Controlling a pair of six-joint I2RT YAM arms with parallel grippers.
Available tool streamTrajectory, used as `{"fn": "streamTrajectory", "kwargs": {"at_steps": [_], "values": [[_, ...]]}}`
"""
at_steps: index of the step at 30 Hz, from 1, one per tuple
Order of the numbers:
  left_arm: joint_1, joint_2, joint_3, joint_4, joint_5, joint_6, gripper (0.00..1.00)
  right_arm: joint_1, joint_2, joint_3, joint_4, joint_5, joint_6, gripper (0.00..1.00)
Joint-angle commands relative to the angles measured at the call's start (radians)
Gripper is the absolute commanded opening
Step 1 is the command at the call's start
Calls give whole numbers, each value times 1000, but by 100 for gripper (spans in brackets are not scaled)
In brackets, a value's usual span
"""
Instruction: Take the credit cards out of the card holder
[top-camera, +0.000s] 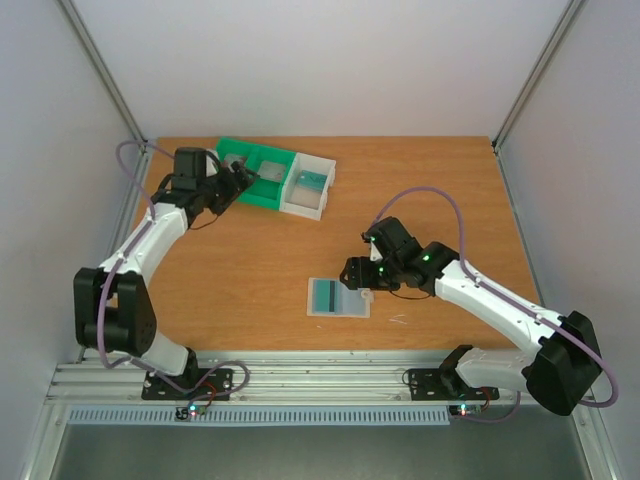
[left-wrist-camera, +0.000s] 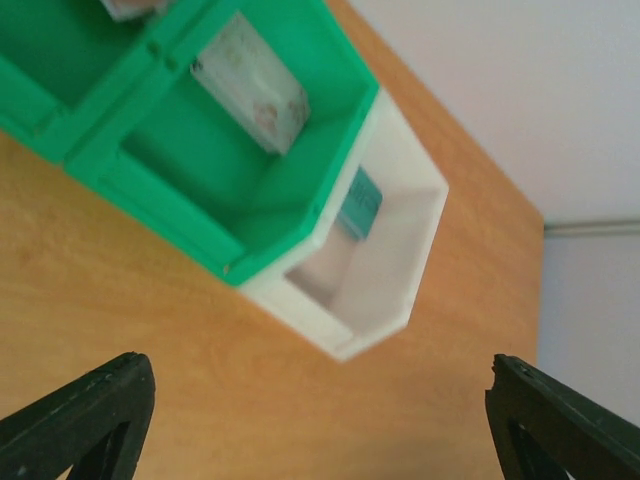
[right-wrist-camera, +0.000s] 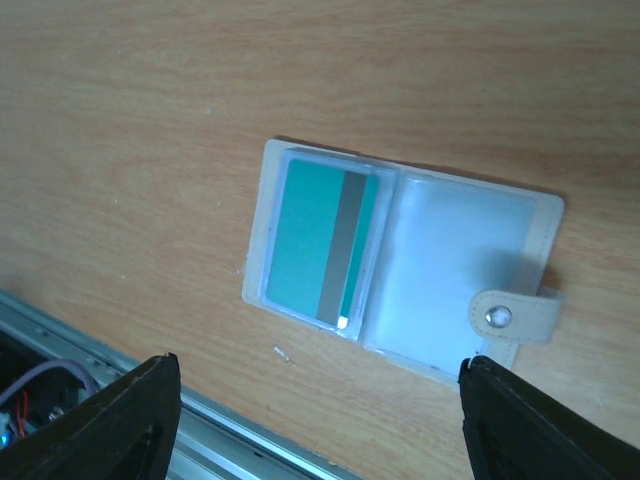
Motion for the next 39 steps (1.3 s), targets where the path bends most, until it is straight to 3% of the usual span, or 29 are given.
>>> {"fn": "streamTrajectory", "kwargs": {"at_steps": [1, 7, 10, 22, 29, 34, 39], "values": [[-32, -90, -81, -40, 75, 69, 90, -5, 17, -31, 91, -69, 17, 72], [-96, -152, -214, -27, 139, 109, 81, -5, 68, -62, 167, -108, 56, 46], [-121, -180, -279, 22, 177, 99, 76, -6, 83, -81, 194, -115, 75, 38], [-331, -81, -415, 260, 234, -12, 58, -17, 228, -133, 326, -184, 92, 30], [-411, -15, -421, 311, 237, -42, 50, -39, 320, -136, 390, -222, 70, 26], [-449, 52, -509, 505, 258, -135, 37, -63, 344, -157, 432, -240, 83, 25], [-478, 107, -528, 540, 249, -152, 30, -83, 379, -163, 442, -249, 100, 23]]}}
